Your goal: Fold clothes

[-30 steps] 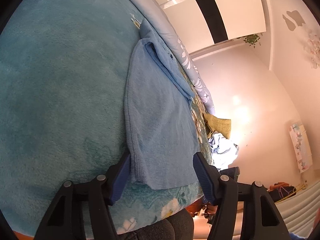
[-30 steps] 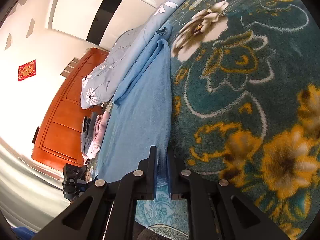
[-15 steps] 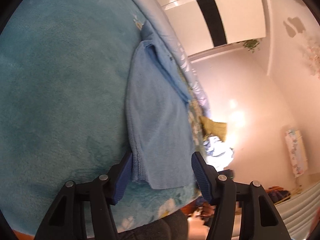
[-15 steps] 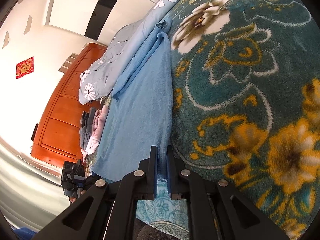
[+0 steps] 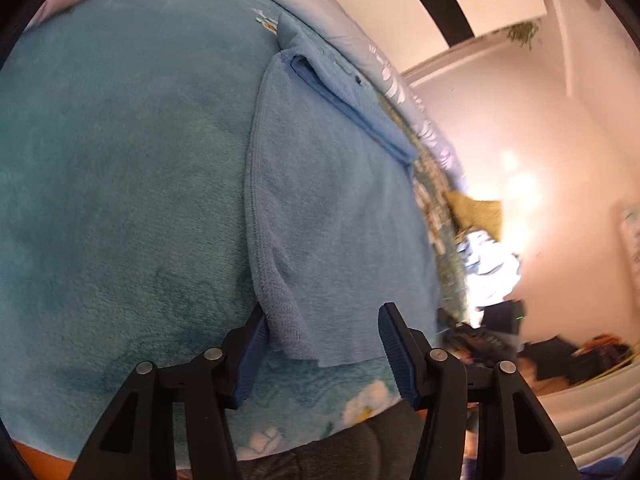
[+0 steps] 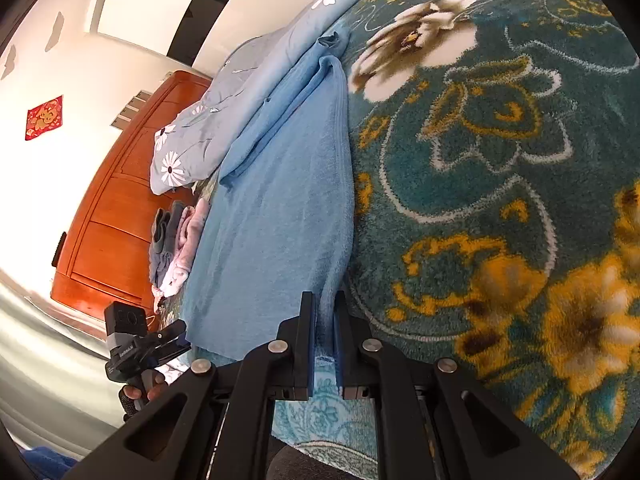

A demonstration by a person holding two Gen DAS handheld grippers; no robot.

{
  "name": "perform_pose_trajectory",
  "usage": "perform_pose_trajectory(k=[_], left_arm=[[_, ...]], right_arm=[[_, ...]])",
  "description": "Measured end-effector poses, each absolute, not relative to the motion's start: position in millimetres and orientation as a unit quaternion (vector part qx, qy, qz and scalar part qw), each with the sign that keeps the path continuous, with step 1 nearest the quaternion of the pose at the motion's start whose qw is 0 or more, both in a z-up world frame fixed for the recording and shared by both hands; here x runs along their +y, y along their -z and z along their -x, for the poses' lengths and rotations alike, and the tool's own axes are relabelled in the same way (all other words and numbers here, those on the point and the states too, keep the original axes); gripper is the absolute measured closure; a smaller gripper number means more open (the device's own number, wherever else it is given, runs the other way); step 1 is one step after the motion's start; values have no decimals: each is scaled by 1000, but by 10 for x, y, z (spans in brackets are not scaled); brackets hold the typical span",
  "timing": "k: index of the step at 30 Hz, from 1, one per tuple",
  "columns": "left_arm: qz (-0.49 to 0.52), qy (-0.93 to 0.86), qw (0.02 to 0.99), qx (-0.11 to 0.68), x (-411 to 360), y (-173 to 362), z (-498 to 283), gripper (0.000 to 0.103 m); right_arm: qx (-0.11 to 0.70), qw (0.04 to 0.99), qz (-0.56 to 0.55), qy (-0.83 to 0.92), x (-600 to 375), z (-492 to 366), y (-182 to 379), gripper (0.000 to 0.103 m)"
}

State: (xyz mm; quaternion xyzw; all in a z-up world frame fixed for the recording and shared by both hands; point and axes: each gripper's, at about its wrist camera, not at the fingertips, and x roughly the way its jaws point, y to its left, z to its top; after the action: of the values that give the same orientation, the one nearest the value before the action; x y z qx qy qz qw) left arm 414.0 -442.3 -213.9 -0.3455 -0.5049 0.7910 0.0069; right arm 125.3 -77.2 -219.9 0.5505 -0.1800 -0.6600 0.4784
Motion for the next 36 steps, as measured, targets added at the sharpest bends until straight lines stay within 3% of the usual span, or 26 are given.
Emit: perform_pose_trajectory(k=[2,7,10,11,14,21,29,36], left_arm=[[327,-784,6,-527,-4517,2214,-4258,52],[315,-778,18,-543,-4625,2299,-4256,56],[323,-775,4,-543,-4671,2355,-4223,80],[325,-774,-2,-544,-4676,2374,-4226,96],[312,-776,1,-549,-4655,2400,-4224,96],[243,-796,60,-551,-4899,2018,-4067,96],[243,-817,33,-522,-5648,1438,-3026,96],[274,-809,-28,-520,-6244,1470,-1967,96]], right_arm=[[-180,481,-551,658,-762,-1234,2196,95],[-185,490,-556,646,-740,-1195,2208,95],[-182,493,-556,644,-739,-1198,2201,95],[-180,493,-556,645,-740,-1201,2196,96],[-181,499,-554,641,-737,-1211,2165,98],[-272,549,-510,604,-769,-964,1909,100],[-307,552,-464,622,-1398,-179,1396,100],[-285,498,-477,665,-2149,722,1237,100]])
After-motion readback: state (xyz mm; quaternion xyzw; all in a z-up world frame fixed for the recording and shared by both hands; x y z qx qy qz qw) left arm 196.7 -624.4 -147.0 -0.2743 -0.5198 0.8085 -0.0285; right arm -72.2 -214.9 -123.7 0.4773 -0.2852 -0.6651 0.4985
